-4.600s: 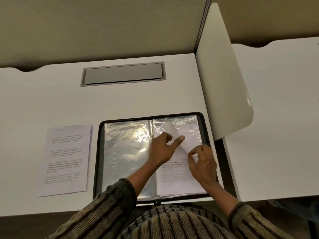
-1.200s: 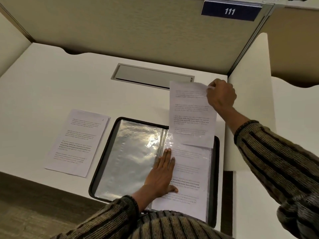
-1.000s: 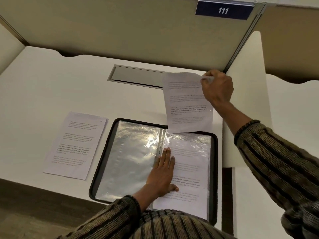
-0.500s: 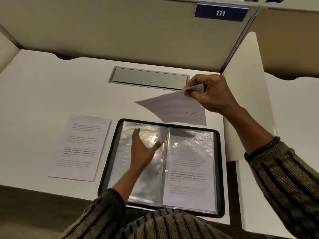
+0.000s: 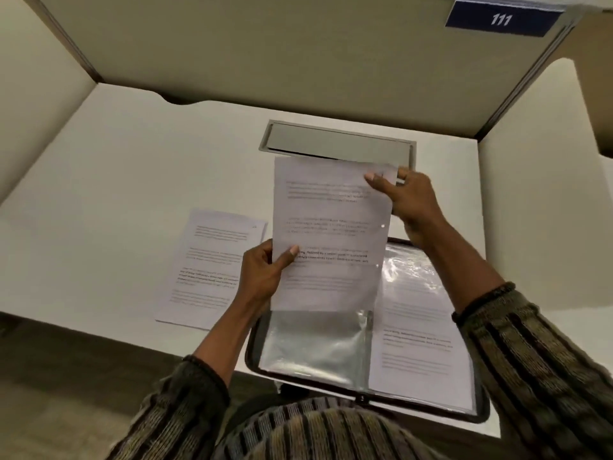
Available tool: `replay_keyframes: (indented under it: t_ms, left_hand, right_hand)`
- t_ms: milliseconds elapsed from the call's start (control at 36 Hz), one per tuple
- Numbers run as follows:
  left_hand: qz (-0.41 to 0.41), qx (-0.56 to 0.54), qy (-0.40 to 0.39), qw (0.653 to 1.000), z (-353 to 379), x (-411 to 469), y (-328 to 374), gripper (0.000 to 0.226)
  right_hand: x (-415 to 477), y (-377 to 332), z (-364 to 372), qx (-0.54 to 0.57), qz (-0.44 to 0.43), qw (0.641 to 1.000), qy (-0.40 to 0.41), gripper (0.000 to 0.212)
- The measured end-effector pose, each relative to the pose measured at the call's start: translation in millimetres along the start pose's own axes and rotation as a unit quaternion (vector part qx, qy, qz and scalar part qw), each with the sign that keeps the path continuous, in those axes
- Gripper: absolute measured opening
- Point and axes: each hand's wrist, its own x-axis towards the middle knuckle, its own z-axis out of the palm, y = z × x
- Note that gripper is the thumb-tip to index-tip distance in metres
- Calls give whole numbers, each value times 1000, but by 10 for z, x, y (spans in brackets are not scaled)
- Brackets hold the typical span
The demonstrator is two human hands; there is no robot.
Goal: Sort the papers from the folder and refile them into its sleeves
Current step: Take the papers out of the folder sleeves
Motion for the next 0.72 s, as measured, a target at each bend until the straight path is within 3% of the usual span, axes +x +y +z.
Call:
replay_keyframes:
  t_ms: [139,278,444,722]
  left_hand:
    - [-32,-1,35,999,-486,2,-126,25]
    - [-55,21,84,995,-1072,124,-276,24]
    - [-59,136,148,978,-1747,303,-418,21]
    - [-67,410,185,891,-2378,642,-760,21]
  right_hand:
    - [-114,578,516,-2,158,986,-58,47]
    - [-231,1063,1171,-21,226,969,-95,22]
    - [-294,1292,2005,-95,216,967,-94,8]
    - [-371,1709,2836,-294,180,931,-122,23]
